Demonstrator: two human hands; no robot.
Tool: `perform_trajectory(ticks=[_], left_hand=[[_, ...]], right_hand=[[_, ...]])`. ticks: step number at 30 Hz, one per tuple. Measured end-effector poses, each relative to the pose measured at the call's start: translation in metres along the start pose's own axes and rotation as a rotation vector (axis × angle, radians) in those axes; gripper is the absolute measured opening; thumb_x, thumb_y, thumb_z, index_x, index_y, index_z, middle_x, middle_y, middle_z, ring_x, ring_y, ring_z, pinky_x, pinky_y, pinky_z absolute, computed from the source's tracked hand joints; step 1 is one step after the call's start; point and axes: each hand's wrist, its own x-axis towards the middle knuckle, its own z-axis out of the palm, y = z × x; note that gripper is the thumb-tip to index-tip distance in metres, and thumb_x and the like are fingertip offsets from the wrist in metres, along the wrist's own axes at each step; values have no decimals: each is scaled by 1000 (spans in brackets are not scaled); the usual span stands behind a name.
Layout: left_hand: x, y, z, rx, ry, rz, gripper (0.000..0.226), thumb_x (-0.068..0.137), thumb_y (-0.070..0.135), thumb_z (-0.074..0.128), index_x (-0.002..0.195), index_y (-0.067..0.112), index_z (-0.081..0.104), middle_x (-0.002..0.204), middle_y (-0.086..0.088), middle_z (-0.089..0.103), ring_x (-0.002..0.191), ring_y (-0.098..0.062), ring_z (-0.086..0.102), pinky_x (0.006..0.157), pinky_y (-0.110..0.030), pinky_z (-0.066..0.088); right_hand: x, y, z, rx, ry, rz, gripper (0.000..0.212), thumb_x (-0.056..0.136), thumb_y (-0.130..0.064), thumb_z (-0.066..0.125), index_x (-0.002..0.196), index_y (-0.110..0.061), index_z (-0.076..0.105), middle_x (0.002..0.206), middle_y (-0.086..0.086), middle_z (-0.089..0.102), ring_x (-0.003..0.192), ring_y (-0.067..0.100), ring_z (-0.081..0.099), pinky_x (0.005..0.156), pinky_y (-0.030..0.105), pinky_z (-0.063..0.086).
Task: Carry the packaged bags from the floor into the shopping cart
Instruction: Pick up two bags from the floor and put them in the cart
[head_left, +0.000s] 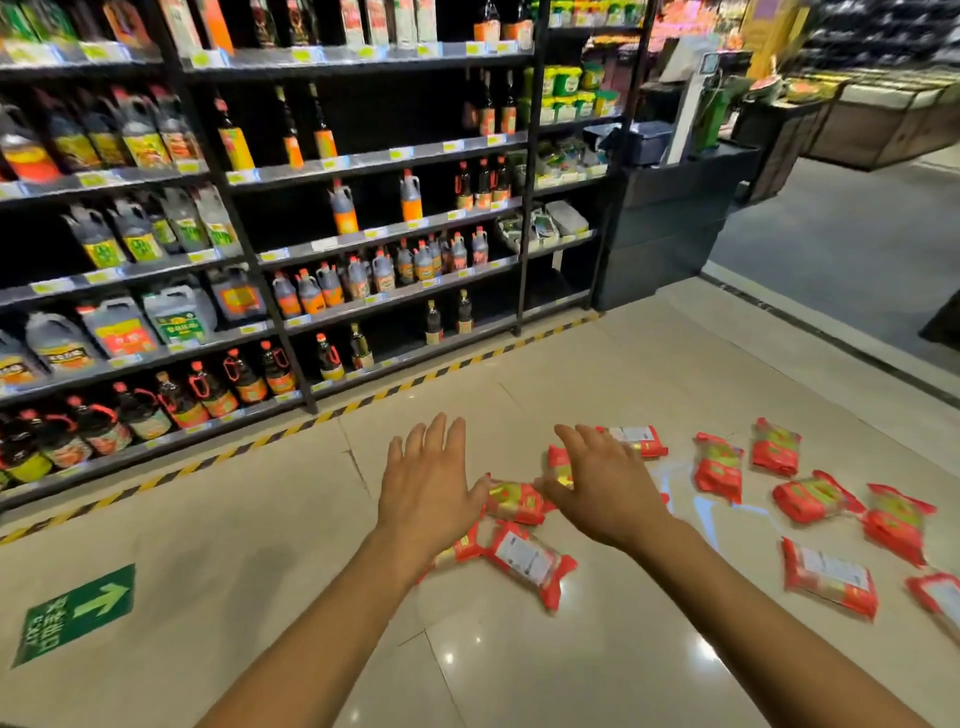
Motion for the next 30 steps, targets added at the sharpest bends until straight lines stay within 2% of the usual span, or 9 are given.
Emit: perform_trajectory(ticks=[5, 9, 15, 19, 22, 24, 26, 29, 30], left_hand=[[68, -32, 23, 9, -83, 38, 78, 102, 58, 39, 163, 17, 12, 170, -9, 14, 155, -31, 17, 126, -46, 12], [119, -45, 47, 46, -165, 72, 77, 102, 58, 41, 162, 16, 16, 169, -10, 18, 153, -31, 22, 124, -46, 17], [199, -58, 95, 71, -305, 70, 80, 100, 55, 47, 162, 17, 14, 170, -9, 14, 154, -29, 18, 125, -44, 15], [268, -66, 139, 88, -376, 63, 80, 100, 53, 47, 163, 16, 13, 170, -8, 16, 153, -28, 20, 124, -42, 16], [321, -74, 179, 100, -451, 48, 81, 100, 53, 48, 163, 16, 13, 169, -8, 16, 153, -28, 21, 124, -40, 17], [378, -82, 246, 113, -534, 8, 81, 100, 52, 49, 163, 16, 14, 169, -7, 17, 152, -28, 23, 123, -40, 19], [386, -88, 248, 117, -516, 16, 80, 99, 52, 51, 162, 16, 16, 167, -7, 23, 150, -28, 28, 121, -40, 24], [435, -100, 326, 125, -581, 10, 80, 97, 50, 55, 161, 17, 19, 164, -6, 28, 147, -28, 32, 118, -40, 28], [451, -109, 373, 139, -636, -6, 81, 97, 50, 56, 160, 17, 20, 163, -6, 29, 147, -29, 33, 118, -40, 29]], right_hand=[[57, 6, 27, 13, -64, 84, 77, 96, -62, 50, 158, -23, 26, 162, 6, 35, 145, 30, 37, 118, 46, 30], [95, 20, 47, 37, -122, 134, 83, 96, -64, 50, 160, -20, 23, 165, 6, 29, 148, 31, 34, 119, 47, 29], [166, 52, 93, 68, -198, 194, 79, 93, -62, 56, 155, -20, 31, 151, 8, 49, 135, 31, 48, 109, 44, 38], [236, 82, 137, 139, -261, 230, 82, 90, -61, 61, 155, -21, 31, 152, 8, 49, 134, 31, 49, 108, 46, 43], [292, 102, 177, 157, -318, 245, 84, 90, -59, 62, 156, -18, 29, 152, 11, 48, 133, 32, 50, 108, 45, 43], [351, 135, 240, 181, -383, 298, 84, 90, -58, 63, 155, -17, 29, 147, 12, 51, 129, 33, 53, 105, 44, 45], [359, 133, 244, 198, -375, 290, 83, 90, -58, 64, 155, -19, 30, 146, 12, 53, 127, 33, 54, 104, 45, 46], [405, 166, 319, 212, -443, 323, 82, 89, -56, 67, 153, -18, 33, 146, 11, 52, 127, 33, 54, 104, 44, 46], [420, 178, 369, 206, -507, 329, 83, 88, -55, 68, 153, -18, 32, 145, 12, 53, 127, 33, 54, 102, 43, 46]])
